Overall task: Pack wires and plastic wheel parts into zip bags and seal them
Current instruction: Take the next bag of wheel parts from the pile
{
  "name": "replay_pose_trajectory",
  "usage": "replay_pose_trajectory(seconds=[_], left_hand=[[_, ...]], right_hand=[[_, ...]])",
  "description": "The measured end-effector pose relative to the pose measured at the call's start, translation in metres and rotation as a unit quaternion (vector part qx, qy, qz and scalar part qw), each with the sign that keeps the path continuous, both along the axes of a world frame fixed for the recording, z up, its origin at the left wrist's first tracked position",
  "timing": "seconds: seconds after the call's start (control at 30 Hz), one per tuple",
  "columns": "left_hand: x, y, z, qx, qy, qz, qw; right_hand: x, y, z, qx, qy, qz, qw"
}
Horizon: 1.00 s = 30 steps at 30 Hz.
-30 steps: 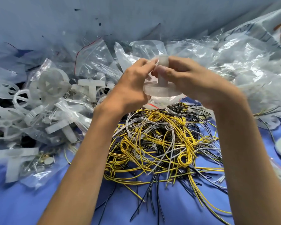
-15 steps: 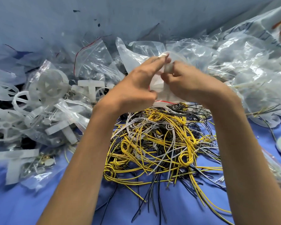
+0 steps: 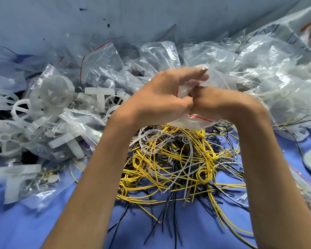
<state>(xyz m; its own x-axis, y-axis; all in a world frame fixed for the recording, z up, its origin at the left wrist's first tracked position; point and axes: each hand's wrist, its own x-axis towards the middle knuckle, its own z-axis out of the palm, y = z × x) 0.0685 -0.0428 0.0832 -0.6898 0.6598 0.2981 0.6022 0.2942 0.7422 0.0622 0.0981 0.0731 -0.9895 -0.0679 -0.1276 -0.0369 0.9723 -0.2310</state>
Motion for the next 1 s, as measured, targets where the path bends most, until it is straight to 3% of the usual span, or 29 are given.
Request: replay_pose_trajectory(seconds=[0.13, 0.37, 0.63, 0.83, 1.0], left_hand=[[-0.005, -0.004, 0.001, -0.026, 0.034, 0.032, 0.999], [-0.009, -0.006, -0.003, -0.056, 0.082, 0.06, 0.993], [-0.019, -0.017, 0.0, -0.046, 0.122, 0.158, 0.979], [-0.022, -0.015, -0.001, -0.028, 0.122, 0.236, 0.964], [-0.026, -0.018, 0.0, 0.01, 0.131, 0.268, 0.955]], right_hand=[[-0.018, 0.003, -0.009, -0.115, 0.092, -0.038, 0.988], [-0.03, 0.003, -0.02, -0.243, 0.072, -0.1, 0.962], [-0.016, -0.001, -0.016, -0.203, 0.107, -0.022, 0.973], [-0.006, -0.003, -0.008, -0.064, 0.061, 0.016, 0.996], [0.001, -0.012, 0.001, -0.022, 0.071, 0.104, 0.992]])
